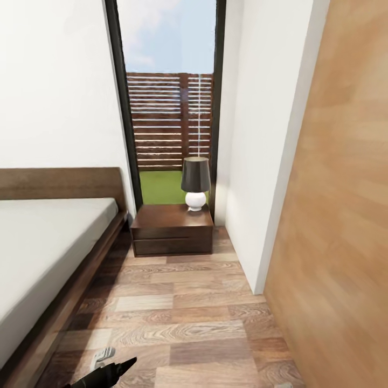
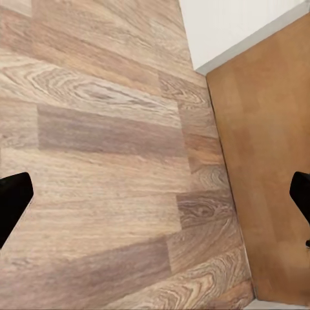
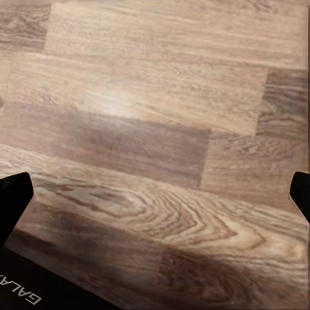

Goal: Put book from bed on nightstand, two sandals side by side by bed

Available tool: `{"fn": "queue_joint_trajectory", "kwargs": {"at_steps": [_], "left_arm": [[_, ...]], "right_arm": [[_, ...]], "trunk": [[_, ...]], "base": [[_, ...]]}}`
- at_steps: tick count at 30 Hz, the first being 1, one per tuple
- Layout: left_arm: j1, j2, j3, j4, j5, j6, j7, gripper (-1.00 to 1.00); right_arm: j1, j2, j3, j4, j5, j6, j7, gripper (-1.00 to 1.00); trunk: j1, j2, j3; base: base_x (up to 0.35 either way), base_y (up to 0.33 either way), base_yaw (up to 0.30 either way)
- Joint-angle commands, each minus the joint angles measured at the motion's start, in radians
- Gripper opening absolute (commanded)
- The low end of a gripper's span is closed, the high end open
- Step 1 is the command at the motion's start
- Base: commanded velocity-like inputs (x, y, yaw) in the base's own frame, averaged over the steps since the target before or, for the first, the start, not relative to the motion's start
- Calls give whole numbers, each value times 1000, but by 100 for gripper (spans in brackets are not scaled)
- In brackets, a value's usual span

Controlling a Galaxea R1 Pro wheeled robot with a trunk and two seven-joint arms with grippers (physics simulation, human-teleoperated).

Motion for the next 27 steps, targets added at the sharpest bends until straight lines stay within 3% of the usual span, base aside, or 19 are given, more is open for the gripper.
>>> {"fn": "queue_joint_trajectory", "kwargs": {"at_steps": [1, 27], "left_arm": [[-1, 0, 4, 0, -5, -3, -2, 100], [0, 0, 4, 0, -5, -3, -2, 100]], "right_arm": [[0, 0, -6, -2, 10, 2, 4, 100], [0, 0, -6, -2, 10, 2, 4, 100]], "trunk": [[0, 0, -1], [0, 0, -1]], "base": [[328, 0, 0], [329, 0, 0]]}}
